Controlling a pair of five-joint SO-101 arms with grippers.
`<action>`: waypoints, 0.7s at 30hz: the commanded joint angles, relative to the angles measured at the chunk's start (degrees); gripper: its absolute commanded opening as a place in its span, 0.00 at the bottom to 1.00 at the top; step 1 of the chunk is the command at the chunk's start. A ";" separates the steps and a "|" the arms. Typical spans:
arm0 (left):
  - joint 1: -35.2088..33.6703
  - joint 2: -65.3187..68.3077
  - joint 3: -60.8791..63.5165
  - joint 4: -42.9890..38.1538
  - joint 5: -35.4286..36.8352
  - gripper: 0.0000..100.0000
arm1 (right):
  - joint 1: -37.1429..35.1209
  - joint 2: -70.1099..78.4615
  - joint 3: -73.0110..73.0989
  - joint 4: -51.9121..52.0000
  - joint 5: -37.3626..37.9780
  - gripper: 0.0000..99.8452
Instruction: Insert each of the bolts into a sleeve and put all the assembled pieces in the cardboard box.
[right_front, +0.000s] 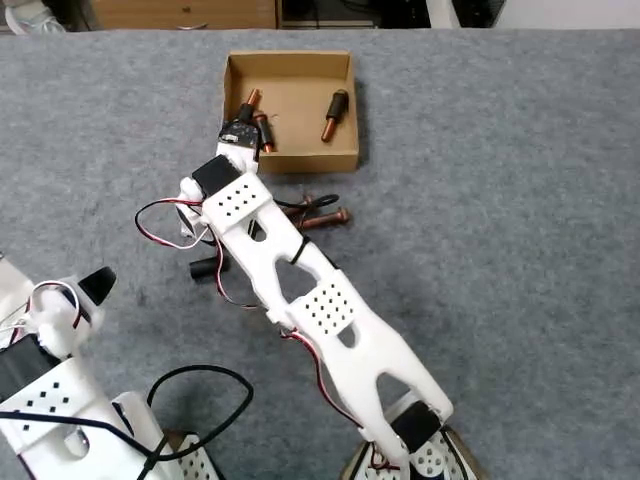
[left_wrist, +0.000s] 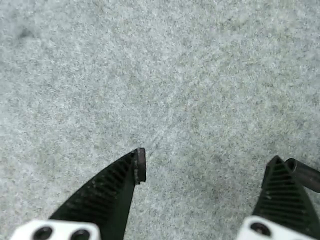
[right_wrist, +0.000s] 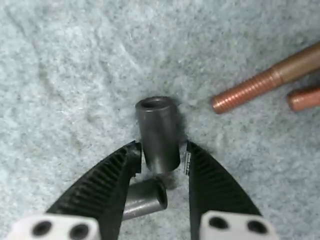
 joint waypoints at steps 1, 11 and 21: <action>-0.44 -0.48 -0.97 -0.97 0.35 0.37 | 3.74 0.48 1.63 1.41 0.00 0.17; -0.53 -0.48 -0.97 -0.88 0.35 0.37 | 4.00 0.48 2.07 1.67 2.37 0.17; -0.53 -0.48 -0.97 -0.88 0.35 0.37 | 4.35 0.04 4.44 1.67 7.03 0.02</action>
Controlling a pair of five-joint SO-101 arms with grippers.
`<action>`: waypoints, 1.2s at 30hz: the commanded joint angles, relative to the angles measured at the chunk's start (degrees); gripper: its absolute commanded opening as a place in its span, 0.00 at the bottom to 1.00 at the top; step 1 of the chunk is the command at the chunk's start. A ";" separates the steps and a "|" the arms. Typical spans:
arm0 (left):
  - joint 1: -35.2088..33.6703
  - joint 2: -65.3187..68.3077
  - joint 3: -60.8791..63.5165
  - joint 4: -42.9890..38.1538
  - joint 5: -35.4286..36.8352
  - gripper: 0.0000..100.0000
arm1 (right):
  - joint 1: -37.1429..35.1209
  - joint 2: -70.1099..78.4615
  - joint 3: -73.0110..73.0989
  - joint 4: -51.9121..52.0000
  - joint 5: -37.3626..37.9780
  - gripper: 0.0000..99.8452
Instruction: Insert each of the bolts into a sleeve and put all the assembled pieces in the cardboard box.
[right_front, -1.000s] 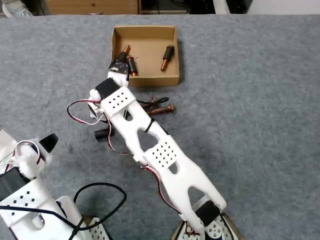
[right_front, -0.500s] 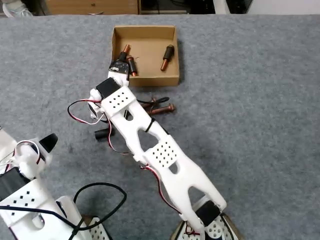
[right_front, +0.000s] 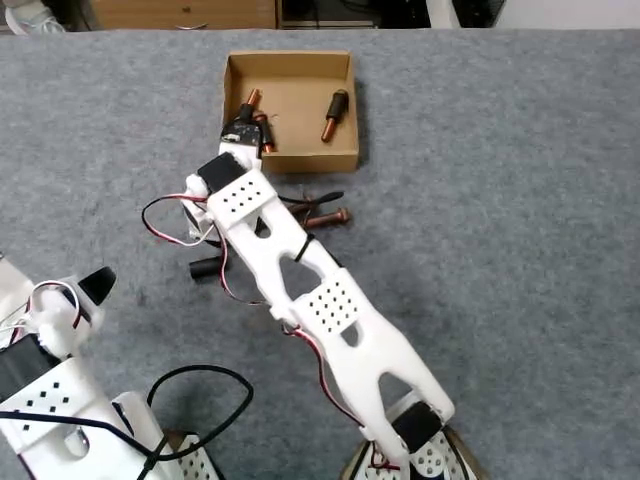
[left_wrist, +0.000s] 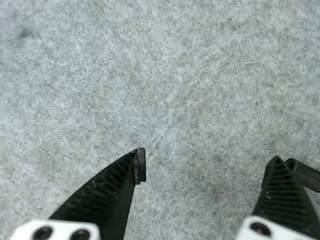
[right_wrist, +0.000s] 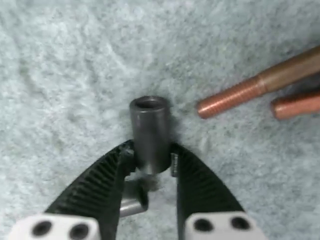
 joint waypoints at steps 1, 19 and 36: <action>-0.53 -0.48 -0.97 -0.88 0.35 0.37 | 3.03 0.31 1.71 1.41 1.49 0.02; -0.53 -0.48 -0.97 -0.97 0.35 0.37 | 3.65 -10.15 1.89 1.67 10.20 0.02; 5.71 0.13 -7.38 -0.44 0.35 0.36 | 9.71 -35.91 1.98 1.76 21.98 0.02</action>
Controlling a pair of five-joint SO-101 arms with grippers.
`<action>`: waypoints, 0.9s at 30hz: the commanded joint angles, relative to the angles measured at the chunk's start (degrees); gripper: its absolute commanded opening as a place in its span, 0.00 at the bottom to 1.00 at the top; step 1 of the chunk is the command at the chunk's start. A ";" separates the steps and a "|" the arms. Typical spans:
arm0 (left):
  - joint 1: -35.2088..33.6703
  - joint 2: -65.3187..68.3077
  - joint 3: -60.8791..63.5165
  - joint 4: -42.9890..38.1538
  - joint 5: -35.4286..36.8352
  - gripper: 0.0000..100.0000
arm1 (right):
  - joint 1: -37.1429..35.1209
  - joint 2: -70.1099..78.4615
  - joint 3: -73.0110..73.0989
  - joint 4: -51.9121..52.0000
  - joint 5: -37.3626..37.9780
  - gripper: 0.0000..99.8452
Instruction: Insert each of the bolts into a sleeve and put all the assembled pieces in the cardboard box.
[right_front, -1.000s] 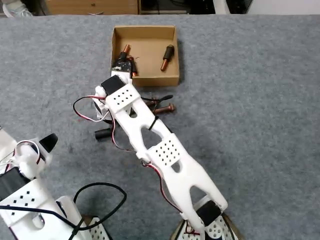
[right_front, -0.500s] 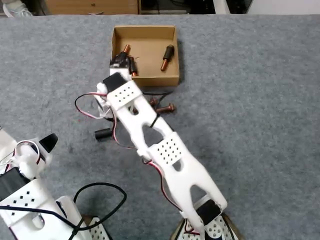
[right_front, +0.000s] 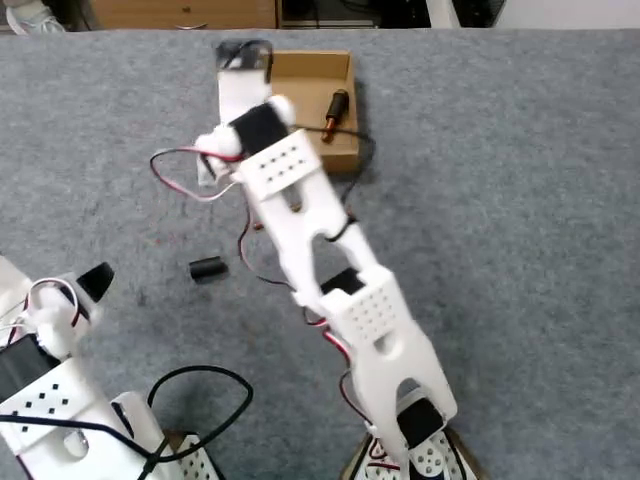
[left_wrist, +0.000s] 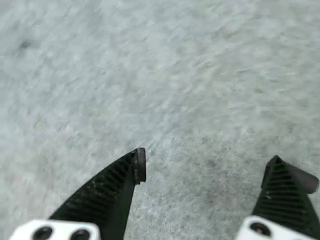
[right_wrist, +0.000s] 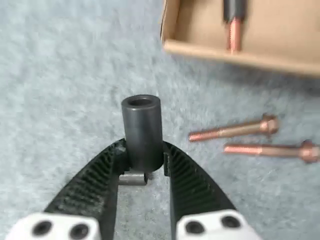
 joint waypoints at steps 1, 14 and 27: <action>5.71 0.22 -5.98 -0.18 0.26 0.34 | 5.41 -10.33 -0.40 1.49 3.16 0.02; 38.07 7.69 -15.65 -2.81 -2.46 0.26 | 19.82 -48.57 34.86 1.32 14.51 0.00; 49.58 57.27 -47.30 -3.78 -0.09 0.26 | 21.93 -85.41 77.23 -8.79 31.38 0.00</action>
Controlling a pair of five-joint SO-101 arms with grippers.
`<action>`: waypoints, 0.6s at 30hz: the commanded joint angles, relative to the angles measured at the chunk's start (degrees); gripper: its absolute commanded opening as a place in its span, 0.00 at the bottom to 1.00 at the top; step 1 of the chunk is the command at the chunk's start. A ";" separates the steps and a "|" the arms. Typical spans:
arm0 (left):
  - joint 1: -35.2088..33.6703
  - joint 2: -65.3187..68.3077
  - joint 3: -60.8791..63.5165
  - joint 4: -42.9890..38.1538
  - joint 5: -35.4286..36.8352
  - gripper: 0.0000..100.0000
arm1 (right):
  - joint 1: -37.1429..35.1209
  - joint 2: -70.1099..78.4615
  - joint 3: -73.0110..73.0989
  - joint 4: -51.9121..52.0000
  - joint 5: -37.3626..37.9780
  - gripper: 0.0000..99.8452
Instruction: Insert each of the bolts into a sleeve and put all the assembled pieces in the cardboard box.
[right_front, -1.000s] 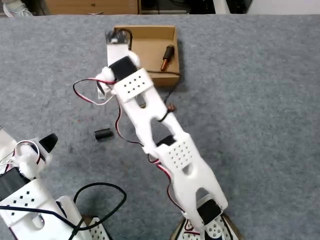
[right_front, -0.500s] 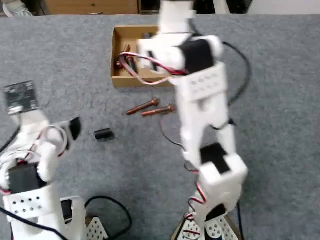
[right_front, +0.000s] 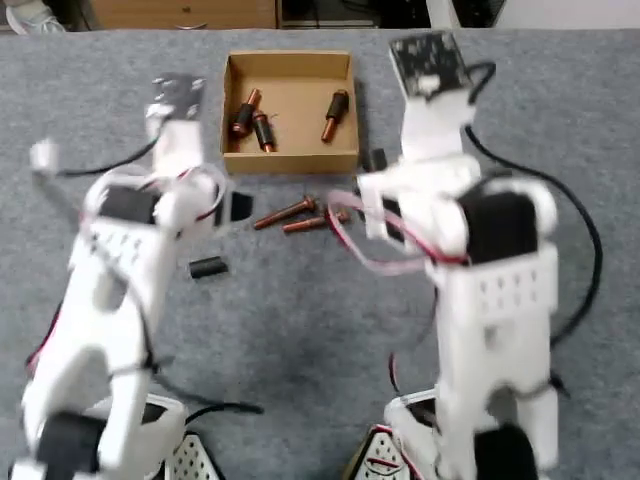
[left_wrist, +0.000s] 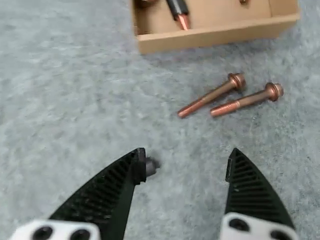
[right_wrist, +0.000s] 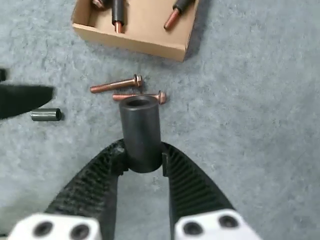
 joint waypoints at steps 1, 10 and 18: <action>3.08 11.47 -9.58 -1.05 0.35 0.26 | 1.19 -12.09 10.86 -5.36 5.71 0.00; 6.59 30.37 -24.79 -0.79 -16.18 0.26 | 12.53 -32.13 33.71 -12.92 19.60 0.00; 6.68 45.05 -40.53 -0.88 -18.90 0.19 | 22.55 -38.11 46.20 -19.69 19.52 0.00</action>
